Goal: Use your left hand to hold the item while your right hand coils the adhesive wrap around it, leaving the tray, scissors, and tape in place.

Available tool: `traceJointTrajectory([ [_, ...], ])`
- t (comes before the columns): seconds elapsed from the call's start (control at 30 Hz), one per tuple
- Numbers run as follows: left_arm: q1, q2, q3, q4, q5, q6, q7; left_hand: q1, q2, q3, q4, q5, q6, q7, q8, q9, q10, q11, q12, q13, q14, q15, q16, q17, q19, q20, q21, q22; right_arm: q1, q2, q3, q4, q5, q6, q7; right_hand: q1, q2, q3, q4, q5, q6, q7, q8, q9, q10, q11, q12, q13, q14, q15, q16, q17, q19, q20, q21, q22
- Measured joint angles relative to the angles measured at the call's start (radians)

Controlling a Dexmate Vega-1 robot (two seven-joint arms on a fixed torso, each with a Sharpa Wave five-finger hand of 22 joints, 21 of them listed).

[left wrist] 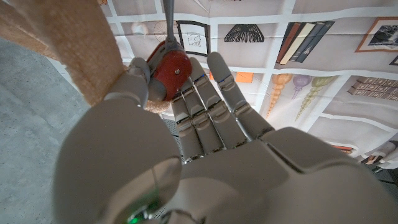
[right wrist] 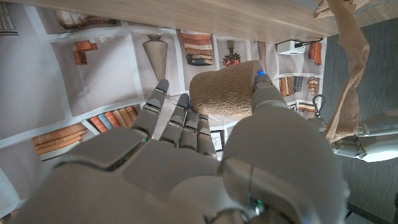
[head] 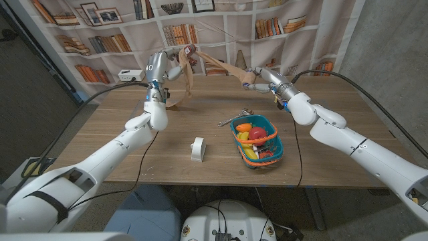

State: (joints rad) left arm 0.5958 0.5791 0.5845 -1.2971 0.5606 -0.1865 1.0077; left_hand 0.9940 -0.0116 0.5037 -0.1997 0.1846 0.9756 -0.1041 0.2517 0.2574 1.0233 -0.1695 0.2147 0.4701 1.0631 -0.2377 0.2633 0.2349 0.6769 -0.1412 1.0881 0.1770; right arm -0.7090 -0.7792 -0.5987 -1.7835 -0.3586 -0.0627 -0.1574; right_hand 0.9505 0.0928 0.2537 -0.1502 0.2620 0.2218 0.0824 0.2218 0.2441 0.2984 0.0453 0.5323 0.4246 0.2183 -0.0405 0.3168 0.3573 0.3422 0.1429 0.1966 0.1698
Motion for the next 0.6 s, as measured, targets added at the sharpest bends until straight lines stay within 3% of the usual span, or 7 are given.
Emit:
traceJointTrajectory([
  [0.4, -0.05, -0.013, 0.039, 0.04, -0.003, 0.039, -0.014, 0.0, 0.0, 0.004, -0.004, -0.003, 0.0, 0.0, 0.0, 0.0, 0.0, 0.0, 0.0, 0.001, 0.0, 0.0, 0.0, 0.0, 0.0, 0.0, 0.0, 0.0, -0.022, -0.008, 0.011, -0.028, -0.021, 0.075, 0.0, 0.001, 0.001, 0.0, 0.0, 0.0, 0.0, 0.0, 0.0, 0.0, 0.001, -0.001, 0.0, 0.0, 0.0, 0.0, 0.0, -0.005, -0.005, -0.005, 0.0, 0.0],
  [0.6, -0.065, 0.005, 0.067, 0.029, 0.031, 0.056, -0.022, 0.0, 0.0, 0.004, -0.004, 0.001, 0.004, 0.004, 0.0, 0.0, 0.0, 0.0, 0.0, 0.001, 0.0, 0.0, 0.0, 0.0, 0.0, 0.0, 0.0, 0.0, -0.025, -0.005, 0.013, -0.035, -0.039, 0.092, 0.0, 0.002, 0.001, 0.0, 0.0, 0.0, 0.0, 0.0, 0.0, 0.0, 0.001, -0.001, 0.001, 0.0, 0.0, 0.0, 0.0, -0.005, -0.005, -0.005, 0.0, 0.0],
])
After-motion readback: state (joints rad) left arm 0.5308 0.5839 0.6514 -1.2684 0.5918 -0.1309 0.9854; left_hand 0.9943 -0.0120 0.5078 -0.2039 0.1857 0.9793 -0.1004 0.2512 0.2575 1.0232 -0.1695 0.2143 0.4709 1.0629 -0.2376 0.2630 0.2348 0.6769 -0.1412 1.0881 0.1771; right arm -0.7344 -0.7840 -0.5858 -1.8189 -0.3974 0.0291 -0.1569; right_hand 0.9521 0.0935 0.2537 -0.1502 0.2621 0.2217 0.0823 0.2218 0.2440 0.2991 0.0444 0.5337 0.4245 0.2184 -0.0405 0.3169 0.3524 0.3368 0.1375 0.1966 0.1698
